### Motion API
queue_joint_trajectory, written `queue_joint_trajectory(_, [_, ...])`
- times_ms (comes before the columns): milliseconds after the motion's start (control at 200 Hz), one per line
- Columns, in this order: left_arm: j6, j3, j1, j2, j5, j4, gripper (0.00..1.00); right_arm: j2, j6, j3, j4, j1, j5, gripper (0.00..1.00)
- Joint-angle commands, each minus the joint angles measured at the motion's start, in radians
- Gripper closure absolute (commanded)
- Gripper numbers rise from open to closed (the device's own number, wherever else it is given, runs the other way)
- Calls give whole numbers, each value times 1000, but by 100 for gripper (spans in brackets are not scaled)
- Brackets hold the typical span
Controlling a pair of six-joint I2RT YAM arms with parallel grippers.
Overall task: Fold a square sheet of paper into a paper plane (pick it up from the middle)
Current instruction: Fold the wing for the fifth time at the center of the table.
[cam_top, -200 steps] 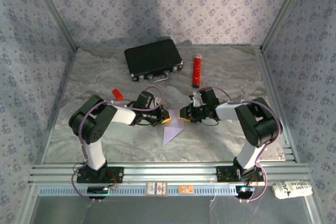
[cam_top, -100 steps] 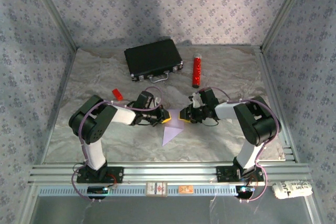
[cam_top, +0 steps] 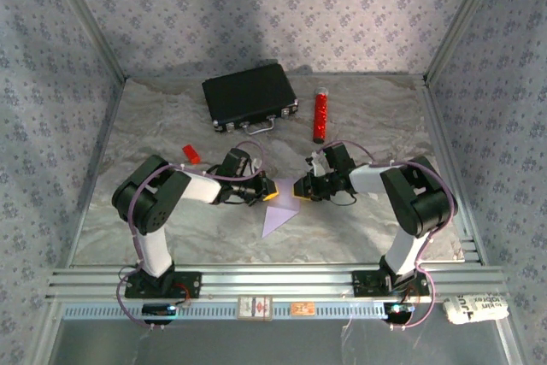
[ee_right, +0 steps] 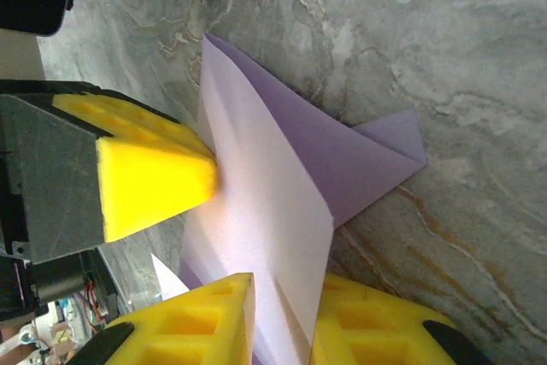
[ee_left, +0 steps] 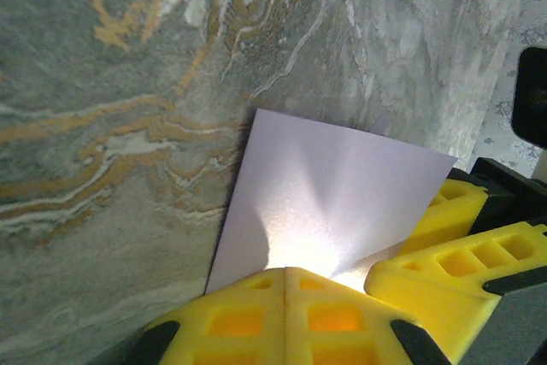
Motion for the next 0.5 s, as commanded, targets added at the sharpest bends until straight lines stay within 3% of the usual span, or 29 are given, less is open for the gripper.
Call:
queue_joint_trajectory(0, [0,-16,4,10,-10,-32,95,-43,-57,3,-61,-1,12,79])
queue_joint_trajectory(495, [-14,-27,9,11,-5,-7,95,-11,-40,14,-18,30,-3,73])
